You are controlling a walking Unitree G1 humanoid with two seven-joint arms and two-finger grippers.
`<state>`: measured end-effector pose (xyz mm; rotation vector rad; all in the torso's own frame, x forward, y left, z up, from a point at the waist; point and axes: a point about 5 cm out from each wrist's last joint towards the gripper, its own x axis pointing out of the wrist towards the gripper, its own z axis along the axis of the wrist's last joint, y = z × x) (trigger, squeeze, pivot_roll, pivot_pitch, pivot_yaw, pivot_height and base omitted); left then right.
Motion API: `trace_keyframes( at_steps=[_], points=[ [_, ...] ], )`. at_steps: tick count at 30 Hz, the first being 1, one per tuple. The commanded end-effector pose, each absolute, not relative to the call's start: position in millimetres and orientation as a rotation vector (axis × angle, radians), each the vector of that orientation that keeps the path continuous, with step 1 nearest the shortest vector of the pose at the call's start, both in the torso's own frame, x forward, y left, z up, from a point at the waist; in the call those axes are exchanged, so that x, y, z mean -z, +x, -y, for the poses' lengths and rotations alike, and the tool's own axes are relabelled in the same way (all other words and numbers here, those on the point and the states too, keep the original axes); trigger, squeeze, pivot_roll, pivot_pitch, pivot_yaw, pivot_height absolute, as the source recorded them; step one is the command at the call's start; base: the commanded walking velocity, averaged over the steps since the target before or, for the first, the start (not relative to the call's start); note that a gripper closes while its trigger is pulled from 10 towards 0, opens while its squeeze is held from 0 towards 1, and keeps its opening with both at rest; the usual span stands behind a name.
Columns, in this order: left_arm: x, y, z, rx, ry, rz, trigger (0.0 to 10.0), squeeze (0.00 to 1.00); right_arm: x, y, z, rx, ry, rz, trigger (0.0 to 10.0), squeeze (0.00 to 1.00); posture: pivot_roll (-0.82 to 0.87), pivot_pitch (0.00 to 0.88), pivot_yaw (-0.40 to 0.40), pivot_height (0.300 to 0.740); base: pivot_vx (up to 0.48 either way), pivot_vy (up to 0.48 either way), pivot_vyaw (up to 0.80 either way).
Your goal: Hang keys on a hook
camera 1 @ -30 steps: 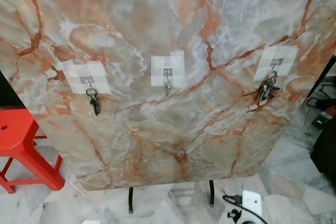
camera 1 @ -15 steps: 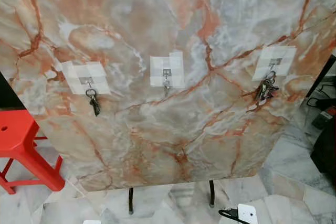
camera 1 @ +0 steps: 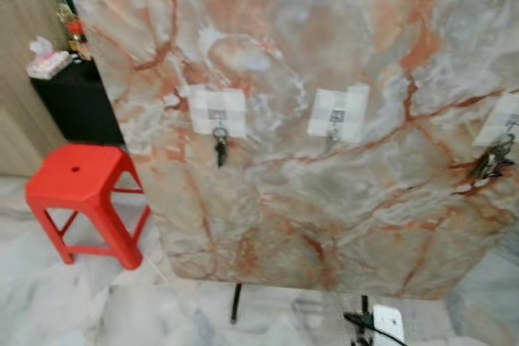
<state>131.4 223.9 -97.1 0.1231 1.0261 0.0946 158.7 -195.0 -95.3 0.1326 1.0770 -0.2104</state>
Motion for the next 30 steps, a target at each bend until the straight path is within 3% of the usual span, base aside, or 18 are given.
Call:
trace_keyframes(
  at_steps=[1,30],
  points=[
    [98.2,128.5,-223.8,-0.091,0.127,-1.037,10.0,0.0,94.8,160.2,195.1,0.213,0.14,-1.079,10.0,0.0,0.01,0.0,-0.035,0.74,0.0,0.386,0.0],
    [96.4,133.2,-224.4,-0.109,0.108,-1.017,10.0,0.0,93.0,164.9,193.5,0.184,0.152,-1.068,10.0,0.0,0.01,0.0,-0.043,0.74,0.0,0.384,0.0]
  ],
)
